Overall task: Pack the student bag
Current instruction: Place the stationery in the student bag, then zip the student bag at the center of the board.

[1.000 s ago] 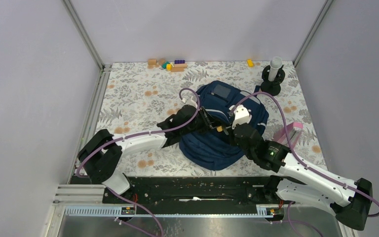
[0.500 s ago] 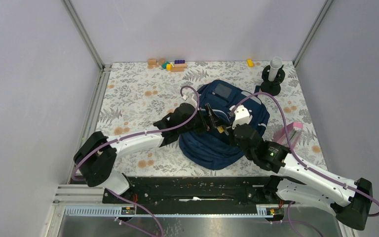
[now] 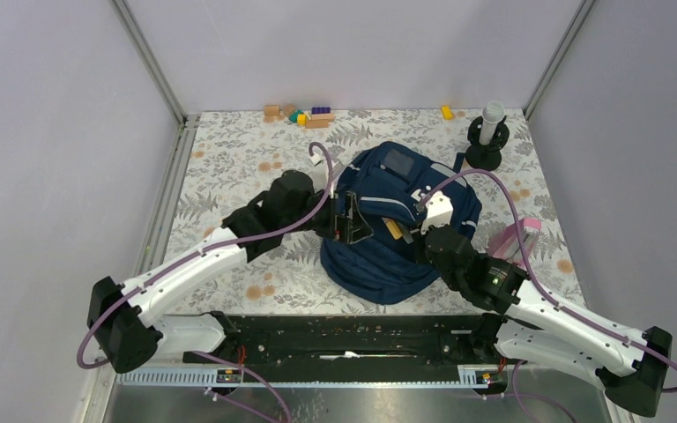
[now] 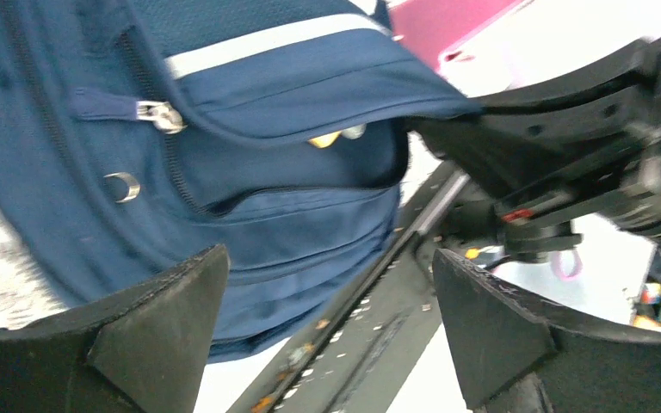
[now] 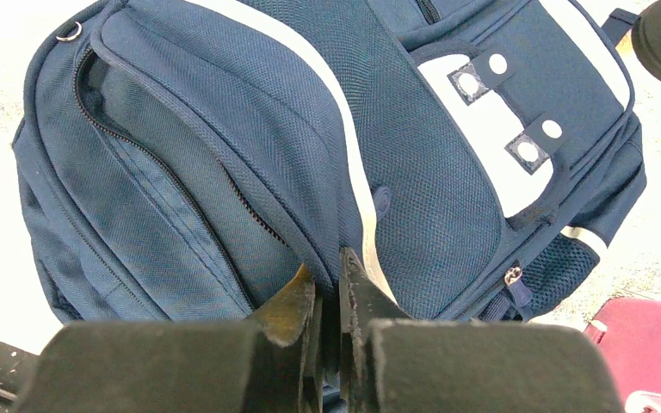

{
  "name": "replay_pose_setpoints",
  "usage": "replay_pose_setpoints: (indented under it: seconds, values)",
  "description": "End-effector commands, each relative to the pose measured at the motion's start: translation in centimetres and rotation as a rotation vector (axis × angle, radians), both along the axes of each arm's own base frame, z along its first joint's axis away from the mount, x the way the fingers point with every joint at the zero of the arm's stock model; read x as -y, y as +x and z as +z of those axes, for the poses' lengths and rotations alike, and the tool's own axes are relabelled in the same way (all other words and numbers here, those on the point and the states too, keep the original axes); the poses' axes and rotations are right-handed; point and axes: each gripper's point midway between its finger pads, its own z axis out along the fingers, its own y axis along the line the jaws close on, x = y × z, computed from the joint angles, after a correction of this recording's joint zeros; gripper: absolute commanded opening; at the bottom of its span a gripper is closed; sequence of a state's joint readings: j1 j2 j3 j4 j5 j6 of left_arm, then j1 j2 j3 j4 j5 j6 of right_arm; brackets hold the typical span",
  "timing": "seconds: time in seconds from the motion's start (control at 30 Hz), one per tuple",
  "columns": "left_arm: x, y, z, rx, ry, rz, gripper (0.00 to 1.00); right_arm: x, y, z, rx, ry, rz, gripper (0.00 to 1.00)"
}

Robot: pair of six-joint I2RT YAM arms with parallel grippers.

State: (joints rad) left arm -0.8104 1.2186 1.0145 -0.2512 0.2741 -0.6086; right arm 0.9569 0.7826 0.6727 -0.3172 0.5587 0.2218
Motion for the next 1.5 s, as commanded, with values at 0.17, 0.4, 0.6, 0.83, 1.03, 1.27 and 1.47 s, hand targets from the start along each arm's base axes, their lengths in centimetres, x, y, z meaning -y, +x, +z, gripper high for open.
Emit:
replay_pose_setpoints:
  seconds: [0.17,0.4,0.6,0.83,1.03,1.27,1.47]
  values:
    - [-6.5,3.5,-1.2,0.314,0.346,-0.07,0.94,-0.3,0.4,2.7,0.075,0.053,0.014,0.0]
    - [-6.8,4.6,-1.9,0.354,0.332,-0.204,0.94,0.8,0.8,1.3,0.037,-0.043,0.086,0.0]
    - [-5.0,4.9,1.5,0.439,0.237,-0.297,0.94,3.1,2.4,1.1,0.055,-0.121,0.038,0.0]
    - [-1.9,5.9,1.3,0.422,0.166,-0.466,0.94,4.8,4.6,1.5,0.063,-0.175,-0.018,0.0]
    - [-0.6,6.0,0.2,0.423,0.097,-0.575,0.93,4.7,4.4,1.6,0.063,-0.092,0.018,0.0]
    - [0.4,7.2,-0.4,0.404,0.014,-0.637,0.88,3.2,3.1,1.2,0.045,-0.015,0.107,0.0]
    - [1.2,8.4,-1.2,0.398,0.013,-0.639,0.85,2.3,2.0,1.9,0.055,0.052,0.163,0.0]
